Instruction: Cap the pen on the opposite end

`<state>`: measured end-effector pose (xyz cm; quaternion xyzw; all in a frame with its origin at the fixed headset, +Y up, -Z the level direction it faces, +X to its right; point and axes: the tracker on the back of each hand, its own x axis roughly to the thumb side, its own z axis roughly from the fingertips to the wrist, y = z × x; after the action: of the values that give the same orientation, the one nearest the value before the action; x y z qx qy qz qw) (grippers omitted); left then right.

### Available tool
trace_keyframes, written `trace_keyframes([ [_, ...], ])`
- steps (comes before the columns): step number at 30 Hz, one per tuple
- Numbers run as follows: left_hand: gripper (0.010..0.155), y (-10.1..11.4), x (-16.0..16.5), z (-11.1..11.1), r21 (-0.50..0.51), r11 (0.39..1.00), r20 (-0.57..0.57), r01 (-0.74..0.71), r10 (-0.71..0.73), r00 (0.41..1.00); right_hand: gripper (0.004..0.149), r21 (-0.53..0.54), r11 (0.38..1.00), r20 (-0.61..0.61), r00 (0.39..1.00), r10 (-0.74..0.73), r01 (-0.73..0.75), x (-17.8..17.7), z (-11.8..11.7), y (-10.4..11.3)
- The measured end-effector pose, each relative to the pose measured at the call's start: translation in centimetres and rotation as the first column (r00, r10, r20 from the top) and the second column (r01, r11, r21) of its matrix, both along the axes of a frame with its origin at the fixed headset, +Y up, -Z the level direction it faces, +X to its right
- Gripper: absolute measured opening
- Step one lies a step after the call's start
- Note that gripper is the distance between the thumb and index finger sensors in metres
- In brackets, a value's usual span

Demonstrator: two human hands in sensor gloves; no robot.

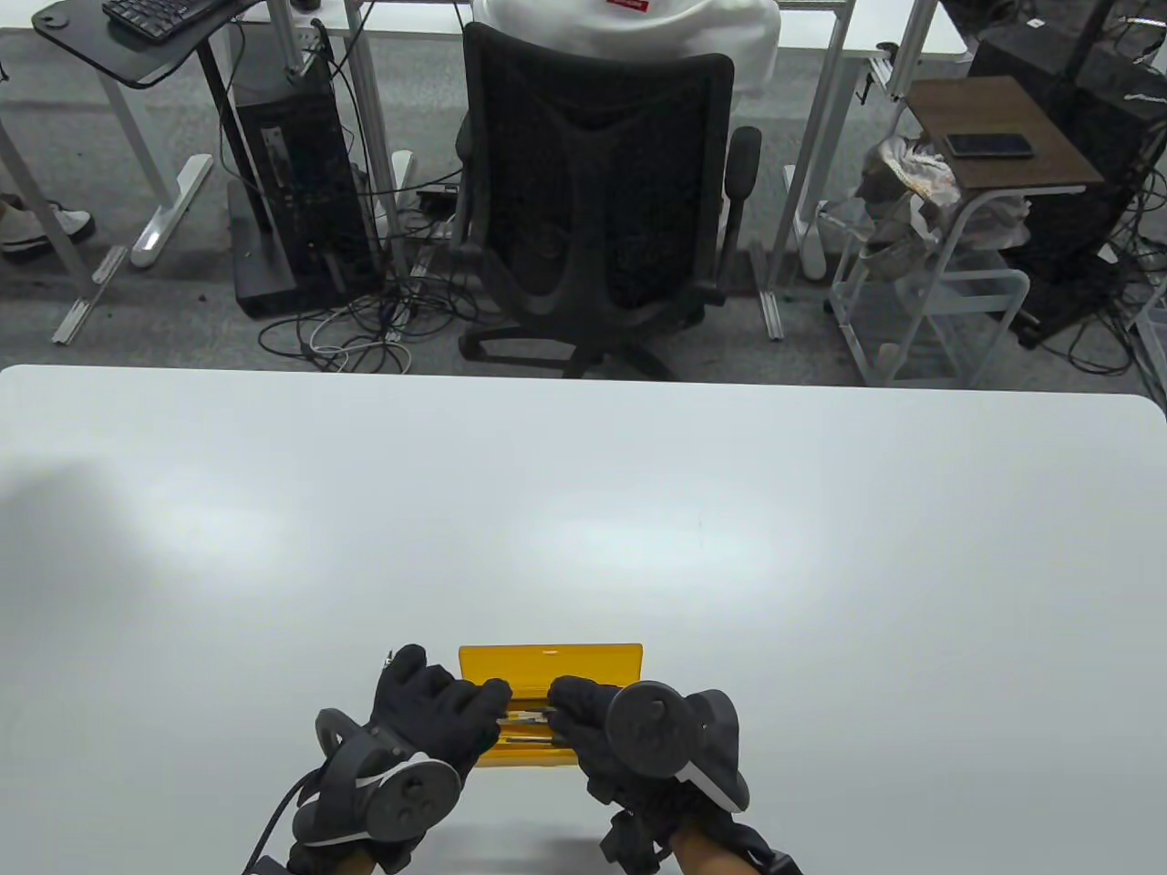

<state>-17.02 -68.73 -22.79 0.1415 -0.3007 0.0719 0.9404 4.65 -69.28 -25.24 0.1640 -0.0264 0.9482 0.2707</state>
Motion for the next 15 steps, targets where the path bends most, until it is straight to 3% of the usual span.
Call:
trace_keyframes([
  [5,0.046,0.1,0.6,0.0,-0.004,0.999,0.007,0.034,-0.034,0.999,0.045,0.043,0.998,-0.011,0.999,0.046,-0.046,-0.7,0.4,0.2],
  [15,0.046,0.0,0.1,0.2,0.023,1.0,0.009,0.008,-0.008,1.0,0.046,-0.006,0.989,-0.048,0.988,0.148,-0.149,-1.4,0.5,0.1],
])
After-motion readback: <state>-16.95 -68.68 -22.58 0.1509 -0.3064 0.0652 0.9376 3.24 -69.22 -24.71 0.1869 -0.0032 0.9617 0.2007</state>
